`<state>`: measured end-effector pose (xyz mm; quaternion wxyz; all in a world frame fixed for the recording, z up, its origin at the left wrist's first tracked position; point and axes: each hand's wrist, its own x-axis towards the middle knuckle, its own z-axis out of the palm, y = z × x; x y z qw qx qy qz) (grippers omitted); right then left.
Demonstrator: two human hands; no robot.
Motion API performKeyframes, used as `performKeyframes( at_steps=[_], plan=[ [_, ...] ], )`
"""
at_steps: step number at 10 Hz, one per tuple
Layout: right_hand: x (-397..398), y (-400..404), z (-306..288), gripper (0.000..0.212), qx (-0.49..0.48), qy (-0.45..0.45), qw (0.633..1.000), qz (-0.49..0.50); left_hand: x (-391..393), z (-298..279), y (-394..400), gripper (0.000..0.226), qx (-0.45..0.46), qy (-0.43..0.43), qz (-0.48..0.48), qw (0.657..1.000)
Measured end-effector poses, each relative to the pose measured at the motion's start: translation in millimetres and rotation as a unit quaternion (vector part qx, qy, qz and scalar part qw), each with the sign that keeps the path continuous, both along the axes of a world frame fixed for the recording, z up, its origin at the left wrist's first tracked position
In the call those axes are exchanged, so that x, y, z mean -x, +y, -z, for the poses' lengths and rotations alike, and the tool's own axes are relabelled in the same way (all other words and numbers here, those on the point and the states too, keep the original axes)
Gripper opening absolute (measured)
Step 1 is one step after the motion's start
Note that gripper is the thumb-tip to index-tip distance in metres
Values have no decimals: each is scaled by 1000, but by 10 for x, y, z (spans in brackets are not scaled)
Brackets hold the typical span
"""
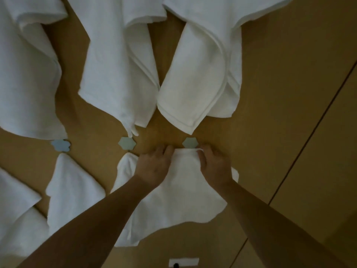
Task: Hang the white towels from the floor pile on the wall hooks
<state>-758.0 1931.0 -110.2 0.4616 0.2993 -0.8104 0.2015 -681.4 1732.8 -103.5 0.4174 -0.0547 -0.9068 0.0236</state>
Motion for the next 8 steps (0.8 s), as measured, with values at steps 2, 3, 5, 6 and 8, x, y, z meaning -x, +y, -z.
performKeyframes(
  at_steps=[2, 3, 5, 6, 8],
  plan=[
    [74, -31, 380, 20, 20, 14, 999, -47, 39, 398, 317, 30, -64, -43, 0, 997],
    [3, -108, 538, 23, 69, -26, 995, -69, 29, 491, 594, 25, -169, -67, 8, 983],
    [-225, -92, 714, 22, 92, -129, 986, -45, -90, 550, 723, 29, -124, -96, -113, 981],
    [-416, -6, 649, 31, 80, -271, 951, -125, -243, 578, 722, 38, -110, -228, -127, 959],
    [-696, 250, 428, 27, -11, -516, 852, -87, -649, 429, 594, 58, -215, -363, -63, 904]
  ],
)
